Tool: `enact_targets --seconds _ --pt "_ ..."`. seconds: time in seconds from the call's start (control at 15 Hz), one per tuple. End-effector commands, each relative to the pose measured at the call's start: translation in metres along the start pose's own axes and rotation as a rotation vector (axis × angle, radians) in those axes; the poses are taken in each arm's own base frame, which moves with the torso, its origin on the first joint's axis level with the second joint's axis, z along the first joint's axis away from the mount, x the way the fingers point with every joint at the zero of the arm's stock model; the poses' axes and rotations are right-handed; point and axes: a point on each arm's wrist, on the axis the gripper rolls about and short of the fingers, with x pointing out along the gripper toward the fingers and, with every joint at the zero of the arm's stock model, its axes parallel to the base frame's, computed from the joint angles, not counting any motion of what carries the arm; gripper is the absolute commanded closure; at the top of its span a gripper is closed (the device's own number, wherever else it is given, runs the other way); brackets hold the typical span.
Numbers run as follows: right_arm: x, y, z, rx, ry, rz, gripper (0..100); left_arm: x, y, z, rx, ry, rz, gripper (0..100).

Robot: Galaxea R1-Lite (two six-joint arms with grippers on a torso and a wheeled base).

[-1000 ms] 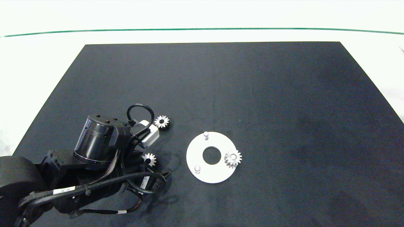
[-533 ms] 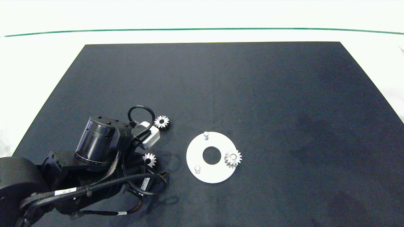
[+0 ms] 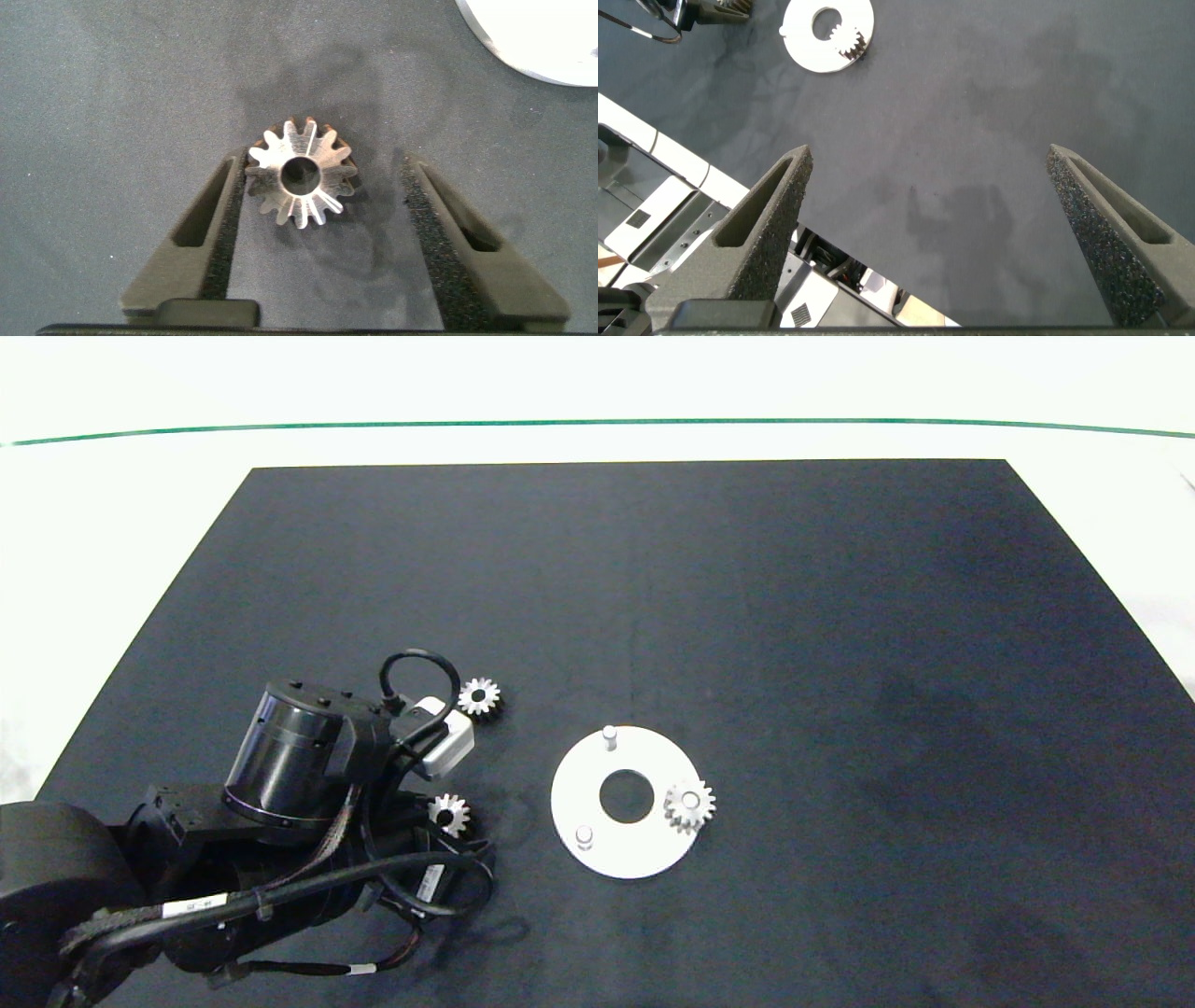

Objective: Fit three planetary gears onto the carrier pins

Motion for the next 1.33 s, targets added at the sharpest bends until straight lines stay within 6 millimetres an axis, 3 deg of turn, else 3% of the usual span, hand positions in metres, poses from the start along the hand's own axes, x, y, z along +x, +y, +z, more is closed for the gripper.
enact_targets --seconds 0.07,1.33 --pt "0.0004 0.0000 -0.0003 -0.002 0.006 -0.002 0 0.0004 -0.0003 -0.0003 0.001 0.001 0.001 44" --pt "-0.0001 0.0000 -0.0001 0.000 0.001 0.000 0 0.0008 -0.0007 -0.0023 0.026 0.007 -0.001 82"
